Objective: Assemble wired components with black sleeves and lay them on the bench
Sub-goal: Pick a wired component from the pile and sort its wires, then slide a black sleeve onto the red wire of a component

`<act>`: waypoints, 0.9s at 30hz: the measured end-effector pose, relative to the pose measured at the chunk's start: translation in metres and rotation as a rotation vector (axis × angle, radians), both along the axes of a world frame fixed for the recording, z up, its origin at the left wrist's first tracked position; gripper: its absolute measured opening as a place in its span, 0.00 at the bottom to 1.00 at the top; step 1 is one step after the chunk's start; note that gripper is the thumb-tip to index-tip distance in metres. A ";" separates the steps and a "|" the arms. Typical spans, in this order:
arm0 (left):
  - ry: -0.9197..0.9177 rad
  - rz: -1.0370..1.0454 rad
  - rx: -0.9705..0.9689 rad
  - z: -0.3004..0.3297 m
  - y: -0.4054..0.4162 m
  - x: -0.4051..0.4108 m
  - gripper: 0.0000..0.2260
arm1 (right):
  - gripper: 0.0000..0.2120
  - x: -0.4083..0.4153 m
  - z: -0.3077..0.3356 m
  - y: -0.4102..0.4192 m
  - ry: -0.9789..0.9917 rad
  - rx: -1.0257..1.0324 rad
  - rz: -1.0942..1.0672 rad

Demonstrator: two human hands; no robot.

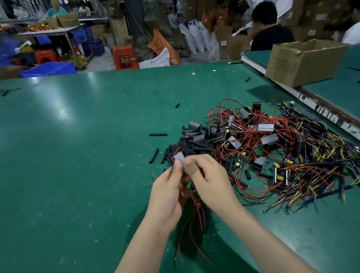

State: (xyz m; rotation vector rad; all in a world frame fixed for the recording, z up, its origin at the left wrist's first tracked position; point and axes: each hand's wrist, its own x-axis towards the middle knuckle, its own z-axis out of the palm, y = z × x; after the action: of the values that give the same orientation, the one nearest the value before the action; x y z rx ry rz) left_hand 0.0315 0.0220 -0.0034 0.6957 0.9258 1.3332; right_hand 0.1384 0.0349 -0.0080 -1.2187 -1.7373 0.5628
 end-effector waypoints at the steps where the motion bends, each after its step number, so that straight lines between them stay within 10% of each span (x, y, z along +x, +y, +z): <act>1: -0.010 0.007 -0.017 0.001 0.000 -0.002 0.15 | 0.21 -0.002 -0.002 -0.005 -0.122 0.057 0.001; 5: -0.076 0.022 -0.067 0.004 0.001 -0.006 0.15 | 0.16 -0.003 -0.003 -0.009 -0.256 0.084 -0.011; 10: -0.317 0.004 -0.154 0.001 0.003 -0.015 0.11 | 0.06 0.006 0.019 0.002 0.511 -0.106 -0.033; 22: 0.136 -0.086 -0.179 -0.011 0.022 -0.008 0.08 | 0.15 -0.013 0.003 0.001 -0.038 -0.234 -0.041; 27: -0.060 -0.086 -0.175 -0.018 0.031 -0.011 0.09 | 0.10 -0.018 0.014 0.015 -0.095 -0.268 -0.051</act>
State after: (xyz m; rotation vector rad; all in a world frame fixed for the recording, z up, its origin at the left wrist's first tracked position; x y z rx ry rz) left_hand 0.0201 0.0527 -0.0212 0.5516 0.9410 1.1756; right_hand 0.1200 0.0498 0.0060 -1.4933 -1.7436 0.7351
